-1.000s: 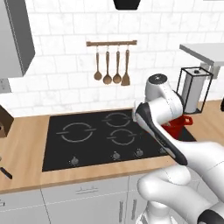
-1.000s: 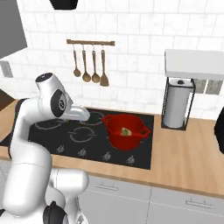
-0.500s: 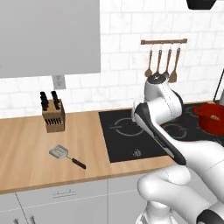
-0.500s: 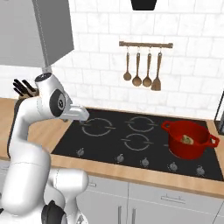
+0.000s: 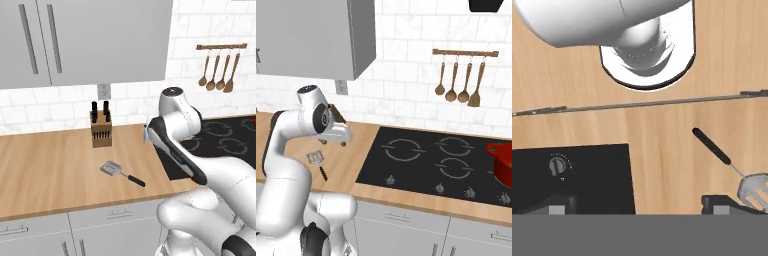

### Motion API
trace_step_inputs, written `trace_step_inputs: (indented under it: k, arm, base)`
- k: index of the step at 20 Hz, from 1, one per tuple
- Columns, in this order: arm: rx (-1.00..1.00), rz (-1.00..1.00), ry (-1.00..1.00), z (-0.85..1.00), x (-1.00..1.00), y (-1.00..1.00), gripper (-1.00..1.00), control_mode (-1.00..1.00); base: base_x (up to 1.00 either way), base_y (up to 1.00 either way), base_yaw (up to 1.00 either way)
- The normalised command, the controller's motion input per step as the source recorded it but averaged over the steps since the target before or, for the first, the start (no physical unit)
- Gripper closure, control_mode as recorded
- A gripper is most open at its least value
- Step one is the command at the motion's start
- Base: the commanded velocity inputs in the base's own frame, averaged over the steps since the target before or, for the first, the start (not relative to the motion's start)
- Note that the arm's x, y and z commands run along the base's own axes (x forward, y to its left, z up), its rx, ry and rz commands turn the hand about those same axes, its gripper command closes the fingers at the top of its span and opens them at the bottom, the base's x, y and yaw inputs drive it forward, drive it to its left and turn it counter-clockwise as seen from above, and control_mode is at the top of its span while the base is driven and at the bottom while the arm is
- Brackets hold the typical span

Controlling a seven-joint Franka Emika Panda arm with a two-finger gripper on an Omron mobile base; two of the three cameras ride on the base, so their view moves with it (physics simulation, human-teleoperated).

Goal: Put the onion and sweet potato in the pot. Retrieve the spatula and lightly stir the vegetables in the pot.

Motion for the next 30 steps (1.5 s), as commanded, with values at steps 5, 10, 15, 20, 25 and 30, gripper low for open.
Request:
trace_step_inputs:
  k: [5,10,15,20,25,30]
  arm:
    - [0.08,0.49,0.44,-0.95,0.35,0.01,-1.0,-1.0]
    - [0.01,0.35,0.39,-0.98,0.32,0.65,-1.0,-1.0]
    - [0.02,0.23,0.23,-0.78,0.05,0.84,-1.0,-1.0]
    - [0.0,0.15,0.12,-0.94,0.33,0.29,-1.0,-1.0]
    - [0.0,0.02,0.0,-0.28,0.22,-0.01,-1.0,-1.0]
    - [0.0,0.0,-0.01,-0.35,-0.34,0.0,-1.0,-1.0]
  base:
    - [0.0,0.0,0.0]
    - [0.0,0.0,0.0]
    - [0.0,0.0,0.0]
    - [0.0,0.0,0.0]
    - [0.0,0.0,0.0]
    - [0.0,0.0,0.0]
